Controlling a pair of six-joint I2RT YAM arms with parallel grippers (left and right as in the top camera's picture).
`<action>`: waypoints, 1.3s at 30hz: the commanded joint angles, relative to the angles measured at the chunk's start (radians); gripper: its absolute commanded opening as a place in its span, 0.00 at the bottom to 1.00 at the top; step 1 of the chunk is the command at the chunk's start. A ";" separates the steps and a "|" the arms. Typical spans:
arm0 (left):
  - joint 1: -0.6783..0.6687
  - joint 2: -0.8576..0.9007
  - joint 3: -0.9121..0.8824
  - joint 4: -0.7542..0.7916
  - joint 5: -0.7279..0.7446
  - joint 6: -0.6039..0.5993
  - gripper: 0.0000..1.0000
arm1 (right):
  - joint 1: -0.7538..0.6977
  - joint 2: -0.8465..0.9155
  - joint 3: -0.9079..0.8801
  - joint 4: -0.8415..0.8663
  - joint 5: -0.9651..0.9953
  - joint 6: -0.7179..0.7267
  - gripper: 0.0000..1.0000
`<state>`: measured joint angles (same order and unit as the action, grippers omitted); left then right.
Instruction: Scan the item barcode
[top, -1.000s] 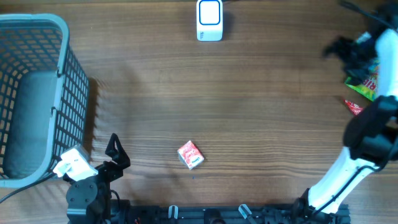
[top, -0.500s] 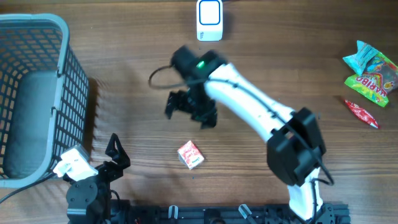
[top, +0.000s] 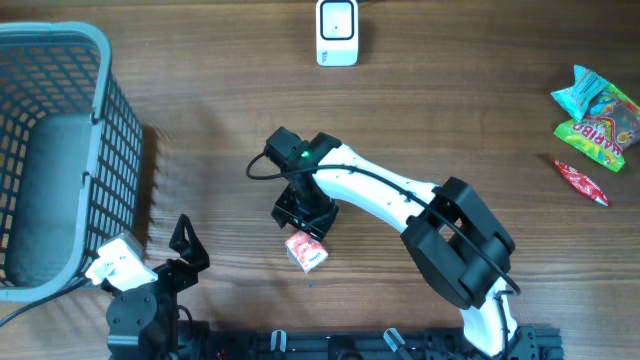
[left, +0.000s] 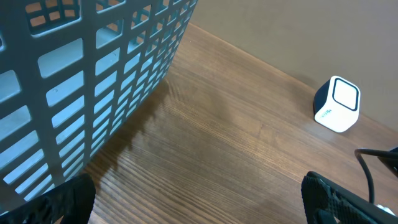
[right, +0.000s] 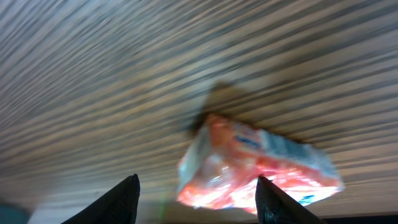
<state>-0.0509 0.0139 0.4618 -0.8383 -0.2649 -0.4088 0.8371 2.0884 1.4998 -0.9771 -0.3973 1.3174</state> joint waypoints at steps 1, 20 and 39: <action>-0.003 -0.006 -0.004 0.003 -0.010 0.011 1.00 | 0.008 -0.009 -0.002 0.004 -0.050 0.028 0.60; -0.003 -0.006 -0.004 0.003 -0.010 0.011 1.00 | -0.056 0.044 -0.031 0.100 0.031 0.109 0.04; -0.003 -0.006 -0.004 0.003 -0.010 0.011 1.00 | -0.404 -0.282 -0.012 0.321 0.247 -0.237 0.24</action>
<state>-0.0509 0.0139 0.4618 -0.8383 -0.2649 -0.4088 0.4446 1.8774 1.4742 -0.5346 -0.4656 1.3327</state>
